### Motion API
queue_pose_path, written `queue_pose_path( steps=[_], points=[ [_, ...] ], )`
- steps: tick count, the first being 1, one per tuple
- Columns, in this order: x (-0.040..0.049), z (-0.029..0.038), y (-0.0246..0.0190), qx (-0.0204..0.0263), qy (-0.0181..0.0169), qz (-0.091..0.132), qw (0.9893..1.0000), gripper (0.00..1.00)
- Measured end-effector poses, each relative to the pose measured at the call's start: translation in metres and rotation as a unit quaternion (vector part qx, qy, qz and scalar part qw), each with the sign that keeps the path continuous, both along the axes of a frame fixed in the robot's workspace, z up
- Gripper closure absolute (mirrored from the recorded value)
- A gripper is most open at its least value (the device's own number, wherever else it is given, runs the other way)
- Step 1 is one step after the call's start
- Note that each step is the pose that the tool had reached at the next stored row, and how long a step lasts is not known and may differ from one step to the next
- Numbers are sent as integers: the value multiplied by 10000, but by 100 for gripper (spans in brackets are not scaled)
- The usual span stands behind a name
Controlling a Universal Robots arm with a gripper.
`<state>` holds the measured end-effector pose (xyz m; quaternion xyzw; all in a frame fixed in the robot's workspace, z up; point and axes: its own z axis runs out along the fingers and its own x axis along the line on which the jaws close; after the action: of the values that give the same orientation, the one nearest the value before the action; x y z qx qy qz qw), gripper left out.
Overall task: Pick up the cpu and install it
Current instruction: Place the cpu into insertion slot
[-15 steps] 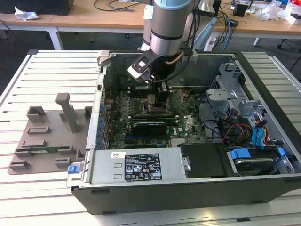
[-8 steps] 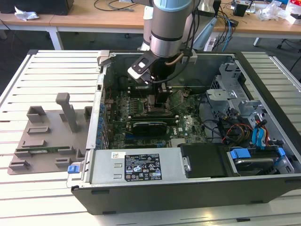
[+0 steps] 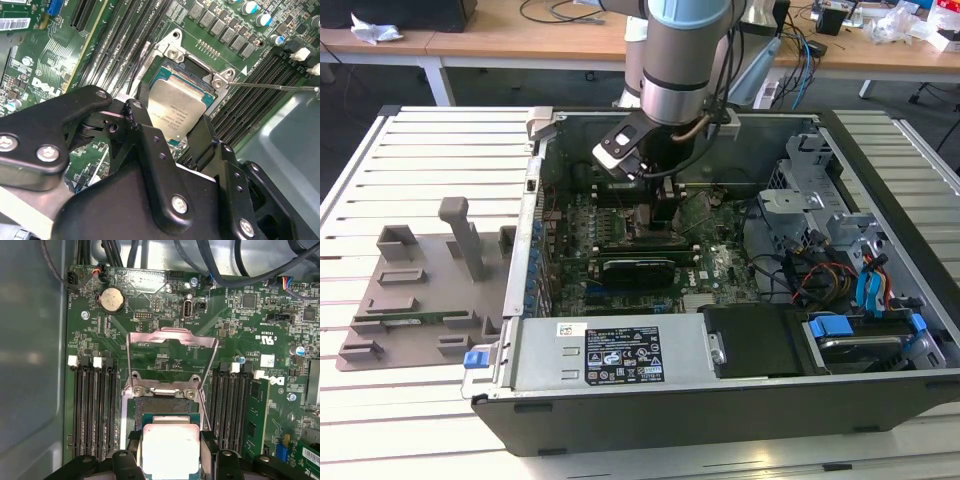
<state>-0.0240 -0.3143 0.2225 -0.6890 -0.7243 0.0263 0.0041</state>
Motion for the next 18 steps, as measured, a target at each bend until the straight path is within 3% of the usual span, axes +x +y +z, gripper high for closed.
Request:
queue_pose_path(
  steps=[18],
  points=[
    [14, -115, 0, -1, 0, 0, 10000, 45]
  ],
)
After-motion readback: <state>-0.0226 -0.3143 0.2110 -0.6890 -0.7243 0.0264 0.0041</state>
